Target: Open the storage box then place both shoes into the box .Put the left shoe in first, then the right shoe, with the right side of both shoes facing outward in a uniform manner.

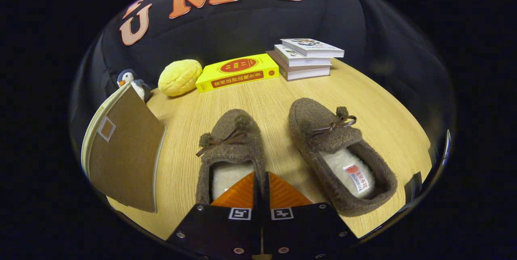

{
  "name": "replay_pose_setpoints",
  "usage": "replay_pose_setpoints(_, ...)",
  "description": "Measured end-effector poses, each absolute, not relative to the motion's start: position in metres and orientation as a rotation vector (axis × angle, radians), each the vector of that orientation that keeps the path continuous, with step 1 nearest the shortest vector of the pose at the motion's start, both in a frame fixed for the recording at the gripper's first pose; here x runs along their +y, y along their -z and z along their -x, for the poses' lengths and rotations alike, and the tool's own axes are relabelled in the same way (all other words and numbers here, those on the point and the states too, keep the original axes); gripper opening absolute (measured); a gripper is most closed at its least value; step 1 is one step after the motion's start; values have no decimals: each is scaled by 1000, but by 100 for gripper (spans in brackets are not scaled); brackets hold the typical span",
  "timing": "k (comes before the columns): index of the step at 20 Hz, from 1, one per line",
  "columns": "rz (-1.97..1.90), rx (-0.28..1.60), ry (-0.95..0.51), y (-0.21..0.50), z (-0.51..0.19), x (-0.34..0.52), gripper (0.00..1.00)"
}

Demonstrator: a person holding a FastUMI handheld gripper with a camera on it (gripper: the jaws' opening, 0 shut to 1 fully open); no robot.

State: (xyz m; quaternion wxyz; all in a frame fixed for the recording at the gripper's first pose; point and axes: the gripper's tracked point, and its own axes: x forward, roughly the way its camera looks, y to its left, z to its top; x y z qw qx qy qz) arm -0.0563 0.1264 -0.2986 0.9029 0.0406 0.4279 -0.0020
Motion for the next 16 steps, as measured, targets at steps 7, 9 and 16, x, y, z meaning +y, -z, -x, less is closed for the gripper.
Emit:
replay_pose_setpoints(7, -102, 827, -21, 242, 39, 139, 0)
replay_pose_setpoints(9, -126, 794, -17, 216, 36, 148, 1)
replay_pose_setpoints(16, -218, 640, -6, 117, 27, 224, 0)
